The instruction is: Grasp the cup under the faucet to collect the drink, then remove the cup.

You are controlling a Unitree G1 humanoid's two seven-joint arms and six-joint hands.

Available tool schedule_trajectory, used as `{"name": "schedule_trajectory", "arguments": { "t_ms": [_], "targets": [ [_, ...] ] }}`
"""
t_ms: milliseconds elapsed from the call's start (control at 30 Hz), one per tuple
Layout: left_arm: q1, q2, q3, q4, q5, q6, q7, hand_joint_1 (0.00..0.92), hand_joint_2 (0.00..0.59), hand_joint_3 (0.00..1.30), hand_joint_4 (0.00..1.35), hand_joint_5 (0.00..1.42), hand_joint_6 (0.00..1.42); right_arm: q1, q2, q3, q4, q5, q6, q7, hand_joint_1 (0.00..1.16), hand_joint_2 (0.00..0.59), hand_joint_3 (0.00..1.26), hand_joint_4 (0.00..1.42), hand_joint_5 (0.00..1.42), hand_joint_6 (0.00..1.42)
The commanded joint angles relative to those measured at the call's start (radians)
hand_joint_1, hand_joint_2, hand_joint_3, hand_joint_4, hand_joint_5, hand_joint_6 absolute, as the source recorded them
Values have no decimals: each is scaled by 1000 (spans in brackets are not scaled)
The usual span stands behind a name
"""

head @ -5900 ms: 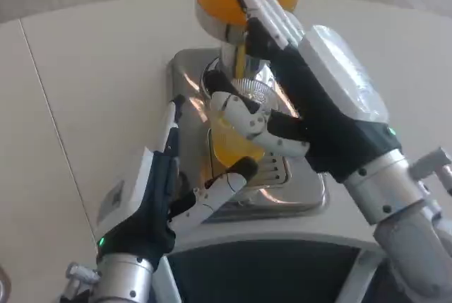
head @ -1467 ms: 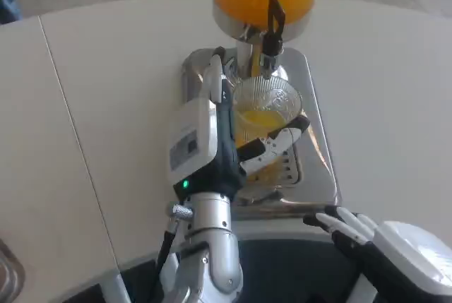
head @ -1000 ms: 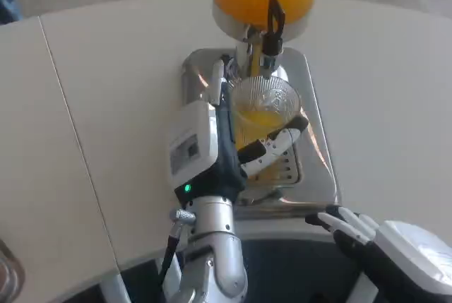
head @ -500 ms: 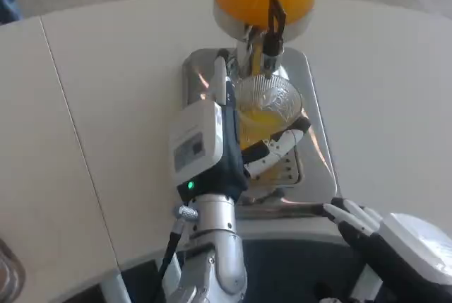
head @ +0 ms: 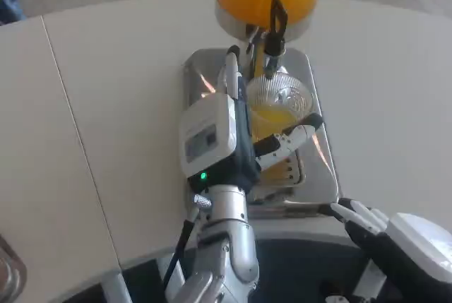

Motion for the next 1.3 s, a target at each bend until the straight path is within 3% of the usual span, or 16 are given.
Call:
{"name": "schedule_trajectory", "arguments": {
  "t_ms": [33, 233, 367, 800, 933, 1033, 1300],
  "targets": [
    [-1, -28, -17, 29, 30, 45, 1, 376, 60, 0, 68, 451, 798, 1, -9, -11, 0, 14, 8, -3, 780, 474, 85, 0, 0, 0],
    [-2, -40, -30, 48, 38, 61, 24, 410, 70, 66, 185, 572, 997, 3, -14, -23, 1, 27, 8, -10, 780, 474, 85, 0, 0, 0],
    [1, -45, -26, 53, 27, 66, 47, 426, 84, 218, 342, 710, 1150, 4, -15, -29, 2, 29, 8, -12, 781, 474, 91, 0, 0, 0],
    [29, -64, 16, 51, -15, 33, 129, 447, 120, 599, 687, 957, 1301, 0, -18, -26, 17, 44, 11, -27, 782, 475, 95, 0, 0, 0],
    [38, -59, 22, 43, -27, 7, 162, 460, 136, 780, 847, 1084, 1418, 0, -20, -18, 22, 41, 12, -28, 782, 475, 95, 0, 0, 0],
    [45, -56, 27, 34, -31, -12, 179, 463, 139, 893, 995, 1193, 1424, 1, -21, -11, 24, 39, 11, -29, 784, 470, 95, 0, 0, 1],
    [70, -50, 42, 6, -34, -59, 189, 459, 144, 979, 1107, 1275, 1424, 7, -25, 3, 26, 34, 14, -31, 789, 464, 95, 0, 0, 9]
  ]
}}
